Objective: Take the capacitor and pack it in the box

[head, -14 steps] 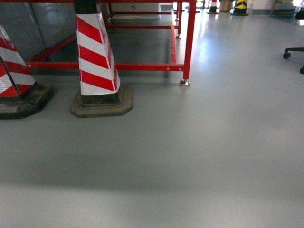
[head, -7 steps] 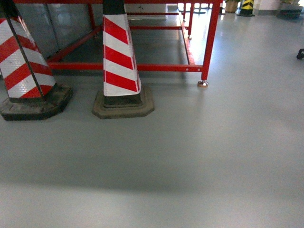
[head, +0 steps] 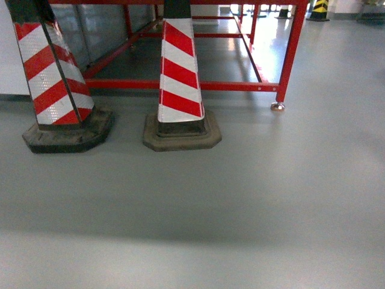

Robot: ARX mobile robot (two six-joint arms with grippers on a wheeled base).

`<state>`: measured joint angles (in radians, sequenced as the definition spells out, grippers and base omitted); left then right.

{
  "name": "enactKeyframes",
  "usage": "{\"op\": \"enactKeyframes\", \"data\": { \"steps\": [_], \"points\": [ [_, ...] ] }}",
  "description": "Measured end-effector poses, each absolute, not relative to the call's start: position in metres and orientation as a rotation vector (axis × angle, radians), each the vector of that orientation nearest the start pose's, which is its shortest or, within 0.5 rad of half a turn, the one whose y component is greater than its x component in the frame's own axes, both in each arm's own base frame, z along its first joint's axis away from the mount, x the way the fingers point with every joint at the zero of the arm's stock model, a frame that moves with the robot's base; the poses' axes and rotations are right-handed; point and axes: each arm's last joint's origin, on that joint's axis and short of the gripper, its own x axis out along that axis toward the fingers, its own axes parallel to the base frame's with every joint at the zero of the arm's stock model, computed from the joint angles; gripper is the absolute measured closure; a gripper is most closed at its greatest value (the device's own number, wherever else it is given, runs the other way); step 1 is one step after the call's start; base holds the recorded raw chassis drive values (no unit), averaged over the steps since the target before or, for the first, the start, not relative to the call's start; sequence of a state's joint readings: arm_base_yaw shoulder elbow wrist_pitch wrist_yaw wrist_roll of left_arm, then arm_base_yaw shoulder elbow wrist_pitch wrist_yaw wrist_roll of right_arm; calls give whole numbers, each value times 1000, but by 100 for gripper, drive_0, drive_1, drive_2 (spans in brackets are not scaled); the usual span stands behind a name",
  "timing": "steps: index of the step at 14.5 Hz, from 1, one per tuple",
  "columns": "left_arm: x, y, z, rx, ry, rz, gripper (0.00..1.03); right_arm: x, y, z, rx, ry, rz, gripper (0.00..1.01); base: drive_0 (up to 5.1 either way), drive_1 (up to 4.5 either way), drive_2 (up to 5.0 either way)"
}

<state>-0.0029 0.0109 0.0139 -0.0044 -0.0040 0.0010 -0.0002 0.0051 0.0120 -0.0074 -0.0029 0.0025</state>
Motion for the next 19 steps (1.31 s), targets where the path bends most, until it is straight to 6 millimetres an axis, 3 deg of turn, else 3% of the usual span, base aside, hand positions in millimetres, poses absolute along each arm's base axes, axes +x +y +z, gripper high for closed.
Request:
{"op": "enactKeyframes", "data": {
  "steps": [6,19],
  "points": [
    [98,0,167,1,2,-1,59,97,0,167,2,-4,1,3,5,40,-29],
    [98,0,167,1,1,-3,59,97,0,167,2,0,0,3,10,443,-422]
  ]
}}
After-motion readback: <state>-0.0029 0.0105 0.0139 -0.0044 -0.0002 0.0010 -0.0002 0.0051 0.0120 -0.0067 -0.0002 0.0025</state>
